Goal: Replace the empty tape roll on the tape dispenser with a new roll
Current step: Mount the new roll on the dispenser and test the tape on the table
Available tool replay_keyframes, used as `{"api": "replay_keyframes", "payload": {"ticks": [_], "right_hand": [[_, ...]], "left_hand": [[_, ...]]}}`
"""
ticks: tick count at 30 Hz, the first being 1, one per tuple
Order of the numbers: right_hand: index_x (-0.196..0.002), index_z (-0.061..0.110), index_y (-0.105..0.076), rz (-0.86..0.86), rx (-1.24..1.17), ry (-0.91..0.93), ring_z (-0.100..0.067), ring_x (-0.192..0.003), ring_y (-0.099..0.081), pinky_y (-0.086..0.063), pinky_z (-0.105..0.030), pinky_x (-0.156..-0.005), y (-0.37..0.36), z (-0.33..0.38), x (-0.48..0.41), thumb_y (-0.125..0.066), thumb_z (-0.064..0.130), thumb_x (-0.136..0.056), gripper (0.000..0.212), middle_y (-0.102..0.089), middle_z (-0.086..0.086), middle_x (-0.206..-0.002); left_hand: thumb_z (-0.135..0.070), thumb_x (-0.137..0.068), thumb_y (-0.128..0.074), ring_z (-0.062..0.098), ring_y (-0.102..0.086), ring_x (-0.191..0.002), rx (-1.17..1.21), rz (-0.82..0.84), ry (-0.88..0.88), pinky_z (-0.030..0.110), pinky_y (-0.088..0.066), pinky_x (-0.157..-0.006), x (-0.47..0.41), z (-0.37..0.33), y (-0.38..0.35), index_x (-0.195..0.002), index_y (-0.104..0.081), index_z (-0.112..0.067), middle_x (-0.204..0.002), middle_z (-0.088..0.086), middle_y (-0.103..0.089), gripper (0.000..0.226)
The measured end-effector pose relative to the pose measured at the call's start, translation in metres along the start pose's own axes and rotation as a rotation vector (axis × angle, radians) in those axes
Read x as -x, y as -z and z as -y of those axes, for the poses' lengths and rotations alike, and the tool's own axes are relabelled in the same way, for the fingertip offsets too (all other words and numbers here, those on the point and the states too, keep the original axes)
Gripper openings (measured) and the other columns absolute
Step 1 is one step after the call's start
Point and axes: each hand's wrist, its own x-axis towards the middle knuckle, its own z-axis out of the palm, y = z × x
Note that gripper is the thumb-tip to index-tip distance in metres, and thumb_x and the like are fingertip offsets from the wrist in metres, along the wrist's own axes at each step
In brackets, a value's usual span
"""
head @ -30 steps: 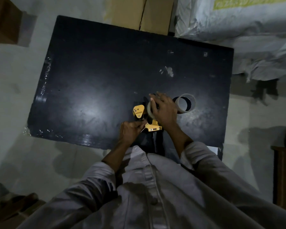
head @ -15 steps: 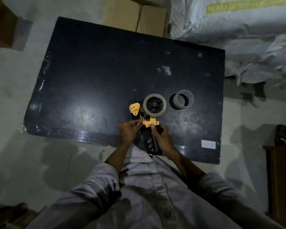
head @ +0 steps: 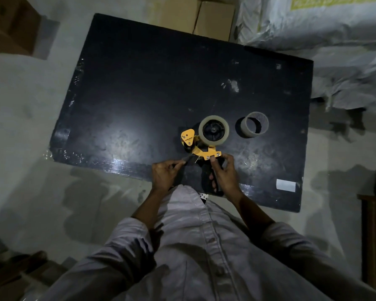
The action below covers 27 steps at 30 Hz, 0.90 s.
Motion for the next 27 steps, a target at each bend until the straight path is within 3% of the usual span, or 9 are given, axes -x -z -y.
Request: {"api": "replay_keyframes", "payload": {"ticks": [2, 4, 8, 12, 14, 17, 21, 24, 27], "right_hand": [[-0.135, 0.038, -0.044, -0.005, 0.017, 0.01, -0.026, -0.051, -0.06, -0.046, -0.027, -0.041, 0.001, 0.001, -0.001, -0.065, 0.059, -0.109, 0.04, -0.073, -0.02, -0.079], [-0.136, 0.039, -0.044, 0.001, 0.049, 0.02, -0.027, -0.053, -0.062, -0.048, -0.028, -0.042, 0.004, 0.004, -0.001, -0.065, 0.061, -0.108, 0.041, -0.076, -0.025, -0.086], [-0.141, 0.039, -0.043, 0.005, 0.101, 0.027, -0.027, -0.054, -0.066, -0.053, -0.03, -0.045, 0.009, 0.007, -0.006, -0.066, 0.062, -0.107, 0.047, -0.08, -0.022, -0.09], [-0.14, 0.042, -0.045, -0.02, 0.204, 0.067, -0.026, -0.055, -0.071, -0.06, -0.041, -0.058, 0.011, 0.002, -0.009, -0.063, 0.07, -0.105, 0.049, -0.081, -0.014, -0.087], [-0.142, 0.042, -0.045, -0.059, 0.305, 0.088, -0.029, -0.061, -0.076, -0.064, -0.044, -0.061, 0.013, 0.0, -0.012, -0.06, 0.076, -0.103, 0.053, -0.081, -0.008, -0.088], [-0.143, 0.046, -0.04, -0.186, 0.511, 0.157, -0.036, -0.089, -0.08, -0.066, -0.055, -0.083, 0.013, -0.005, -0.02, -0.051, 0.092, -0.096, 0.067, -0.082, -0.007, -0.102], [-0.154, 0.038, -0.037, -0.265, 0.589, 0.251, -0.038, -0.117, -0.074, -0.063, -0.059, -0.095, 0.005, 0.0, -0.017, -0.055, 0.081, -0.102, 0.07, -0.072, -0.011, -0.139], [-0.164, 0.037, -0.035, -0.19, 0.603, 0.402, -0.03, -0.131, -0.064, -0.064, -0.053, -0.093, 0.008, 0.005, -0.007, -0.073, 0.078, -0.093, 0.09, -0.045, -0.007, -0.159], [-0.166, 0.036, -0.037, -0.082, 0.724, 0.509, -0.032, -0.132, -0.061, -0.067, -0.047, -0.082, 0.013, 0.005, -0.007, -0.089, 0.074, -0.078, 0.109, -0.033, -0.008, -0.164]], "left_hand": [[-0.023, -0.093, -0.094, 0.019, -0.066, -0.05, 0.041, 0.019, 0.075, 0.032, -0.057, -0.053, 0.012, 0.01, 0.011, -0.107, -0.092, -0.019, -0.081, -0.005, -0.086, 0.014], [-0.024, -0.093, -0.095, 0.024, -0.076, -0.061, 0.067, 0.053, 0.083, 0.039, -0.065, -0.063, 0.016, 0.012, 0.024, -0.105, -0.093, -0.021, -0.087, -0.008, -0.087, 0.013], [-0.019, -0.089, -0.097, 0.015, -0.077, -0.081, -0.079, 0.088, -0.115, 0.029, -0.066, -0.077, -0.007, 0.004, 0.048, -0.107, -0.092, -0.018, -0.099, 0.0, -0.083, 0.018], [-0.008, -0.089, -0.095, 0.018, -0.082, -0.105, -0.238, 0.224, -0.391, 0.04, -0.071, -0.089, -0.028, -0.003, 0.065, -0.105, -0.091, -0.012, -0.134, 0.0, -0.082, 0.017], [-0.003, -0.087, -0.094, 0.021, -0.082, -0.103, -0.255, 0.283, -0.485, 0.038, -0.07, -0.083, -0.034, -0.007, 0.067, -0.093, -0.089, -0.009, -0.145, -0.002, -0.076, 0.01], [-0.002, -0.083, -0.094, 0.02, -0.082, -0.092, -0.234, 0.352, -0.53, 0.034, -0.068, -0.075, -0.039, -0.002, 0.066, -0.08, -0.083, -0.009, -0.153, -0.007, -0.07, 0.013], [-0.009, -0.085, -0.095, 0.023, -0.082, -0.089, -0.221, 0.403, -0.505, 0.037, -0.068, -0.075, -0.037, 0.007, 0.062, -0.078, -0.081, -0.011, -0.154, -0.007, -0.068, 0.015], [-0.01, -0.083, -0.096, 0.022, -0.078, -0.08, -0.245, 0.415, -0.508, 0.042, -0.068, -0.072, -0.039, 0.007, 0.061, -0.079, -0.083, -0.011, -0.142, 0.004, -0.079, 0.013], [-0.006, -0.082, -0.095, 0.018, -0.076, -0.079, -0.268, 0.426, -0.53, 0.034, -0.065, -0.072, -0.041, 0.005, 0.062, -0.075, -0.082, -0.01, -0.148, 0.001, -0.074, 0.014]]}}
